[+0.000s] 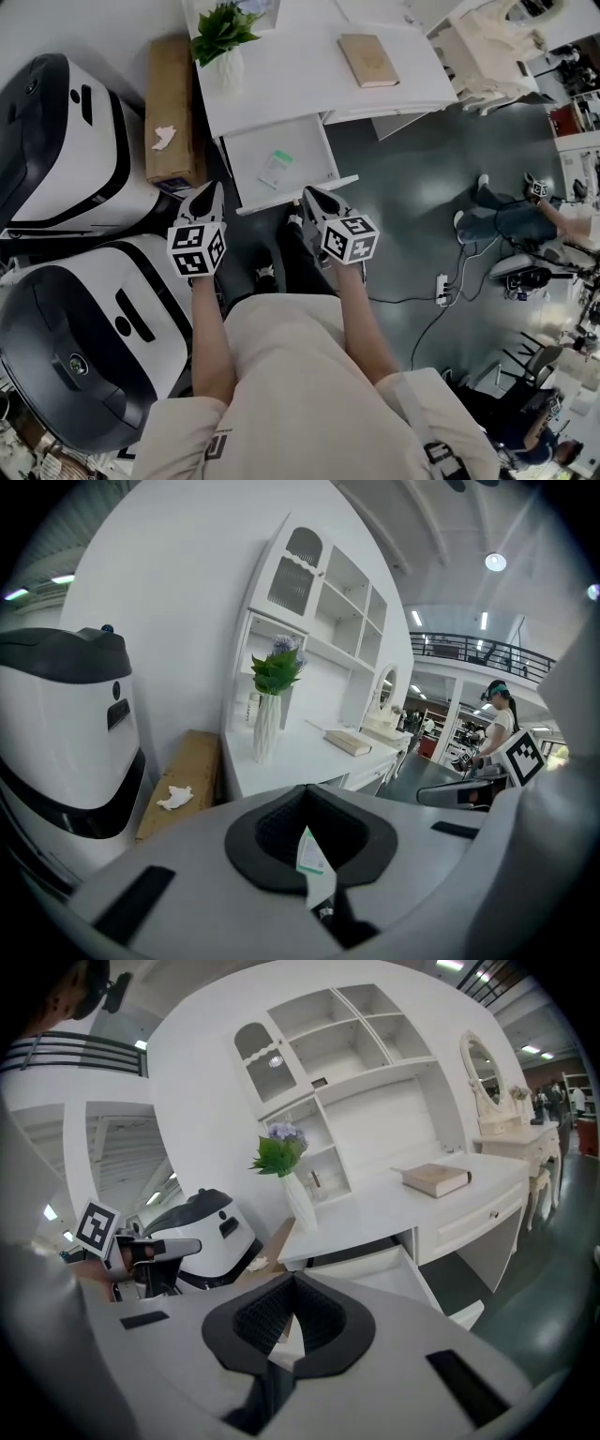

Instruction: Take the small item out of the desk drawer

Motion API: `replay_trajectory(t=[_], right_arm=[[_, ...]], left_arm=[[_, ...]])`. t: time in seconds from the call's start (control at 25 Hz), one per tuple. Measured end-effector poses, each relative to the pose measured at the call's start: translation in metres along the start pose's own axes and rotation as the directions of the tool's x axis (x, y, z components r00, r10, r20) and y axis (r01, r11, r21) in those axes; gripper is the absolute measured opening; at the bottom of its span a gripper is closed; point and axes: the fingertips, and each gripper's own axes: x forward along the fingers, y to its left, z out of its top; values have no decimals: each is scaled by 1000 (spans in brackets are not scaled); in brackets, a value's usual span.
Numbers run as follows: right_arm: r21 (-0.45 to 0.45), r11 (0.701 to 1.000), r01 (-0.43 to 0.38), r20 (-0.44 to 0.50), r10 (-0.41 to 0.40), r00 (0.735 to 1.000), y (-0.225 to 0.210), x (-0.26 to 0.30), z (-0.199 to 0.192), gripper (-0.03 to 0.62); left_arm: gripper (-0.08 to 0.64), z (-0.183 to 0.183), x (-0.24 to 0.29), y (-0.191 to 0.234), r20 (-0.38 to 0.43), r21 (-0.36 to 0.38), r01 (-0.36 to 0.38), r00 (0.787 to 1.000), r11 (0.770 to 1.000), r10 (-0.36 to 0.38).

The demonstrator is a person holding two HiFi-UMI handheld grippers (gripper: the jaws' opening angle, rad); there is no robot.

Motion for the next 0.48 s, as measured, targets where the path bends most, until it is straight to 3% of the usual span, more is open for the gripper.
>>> replay_trajectory(t=[0.48], right_arm=[[-11, 1000, 21, -50, -22, 999, -74, 48, 36, 25]], left_arm=[[17, 13, 112, -23, -98, 53, 36, 995, 998, -31]])
